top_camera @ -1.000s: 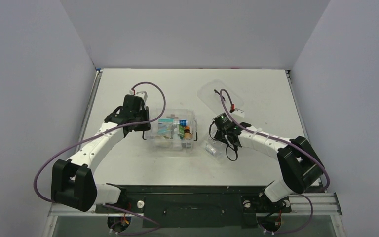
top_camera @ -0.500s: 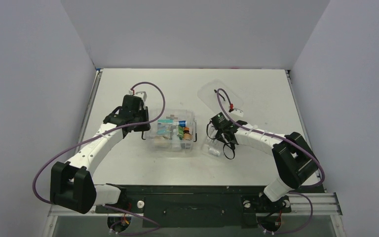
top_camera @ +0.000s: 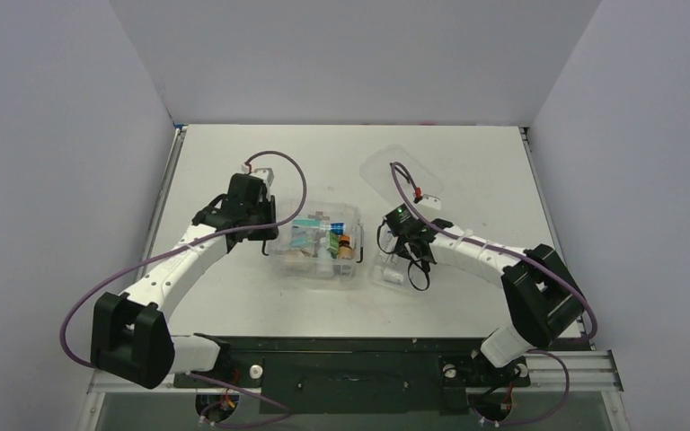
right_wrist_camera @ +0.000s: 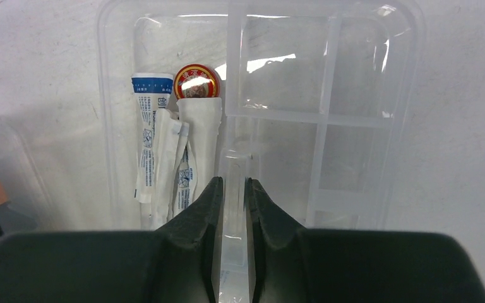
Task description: Organize the medicine kit
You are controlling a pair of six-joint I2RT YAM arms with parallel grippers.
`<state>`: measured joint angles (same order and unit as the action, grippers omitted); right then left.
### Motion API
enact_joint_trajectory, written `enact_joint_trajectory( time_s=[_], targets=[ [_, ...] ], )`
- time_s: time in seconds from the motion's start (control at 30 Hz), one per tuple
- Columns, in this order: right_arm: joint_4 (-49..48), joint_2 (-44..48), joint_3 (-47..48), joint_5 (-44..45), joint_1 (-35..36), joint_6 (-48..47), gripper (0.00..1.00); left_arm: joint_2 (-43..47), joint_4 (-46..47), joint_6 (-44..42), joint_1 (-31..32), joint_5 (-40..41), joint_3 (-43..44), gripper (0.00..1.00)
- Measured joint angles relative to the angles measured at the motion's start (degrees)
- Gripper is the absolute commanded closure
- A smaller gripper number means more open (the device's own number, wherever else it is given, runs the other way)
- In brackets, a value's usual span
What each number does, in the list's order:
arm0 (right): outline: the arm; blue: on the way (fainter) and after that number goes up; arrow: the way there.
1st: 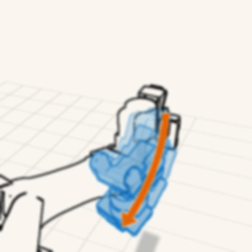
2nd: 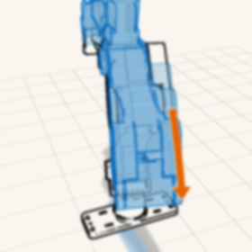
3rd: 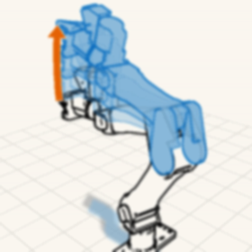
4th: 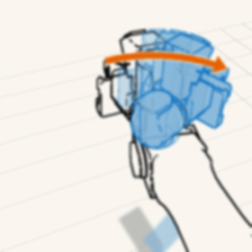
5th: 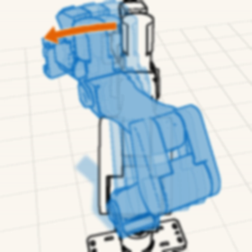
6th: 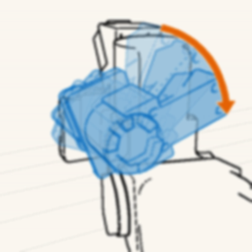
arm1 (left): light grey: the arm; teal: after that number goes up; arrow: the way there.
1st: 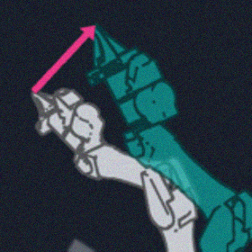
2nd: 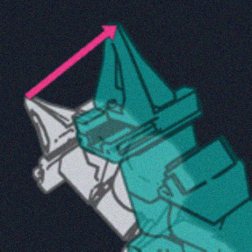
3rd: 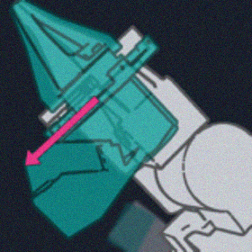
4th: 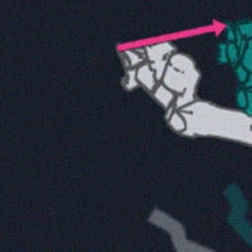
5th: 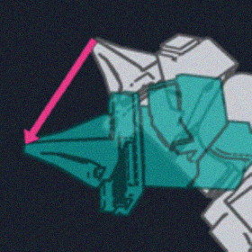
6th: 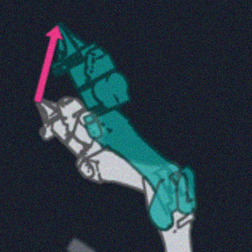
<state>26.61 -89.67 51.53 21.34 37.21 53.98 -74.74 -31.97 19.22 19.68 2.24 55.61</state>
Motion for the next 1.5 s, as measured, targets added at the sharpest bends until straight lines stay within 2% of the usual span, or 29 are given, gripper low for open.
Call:
enact_joint_trajectory(
  time_s=[0.33,0.7,1.17,1.23,1.33,1.5],
  targets=[
    [4.68,7.43,0.00,-0.79,-0.68,-11.15,1.00,-2.89,0.07,-0.42,3.23,-2.03,0.00,1.00],
    [9.31,20.96,0.00,-3.41,-8.63,-21.00,1.00,-4.96,2.89,-0.94,4.79,-3.61,0.55,1.00],
    [15.23,27.54,6.43,-15.58,-9.11,-34.10,1.00,-11.65,5.75,-3.34,10.56,-6.64,5.62,0.98],
    [15.93,27.69,8.31,-18.64,-9.11,-35.91,1.00,-12.44,6.12,-3.56,11.47,-7.21,6.27,0.96],
    [16.39,27.65,10.23,-22.45,-9.03,-38.23,1.00,-13.05,6.95,-3.69,12.28,-8.41,6.49,0.85],
    [17.33,26.45,12.59,-26.60,-8.26,-41.27,1.00,-13.49,7.87,-3.67,12.81,-10.32,6.49,0.74]
  ],
)
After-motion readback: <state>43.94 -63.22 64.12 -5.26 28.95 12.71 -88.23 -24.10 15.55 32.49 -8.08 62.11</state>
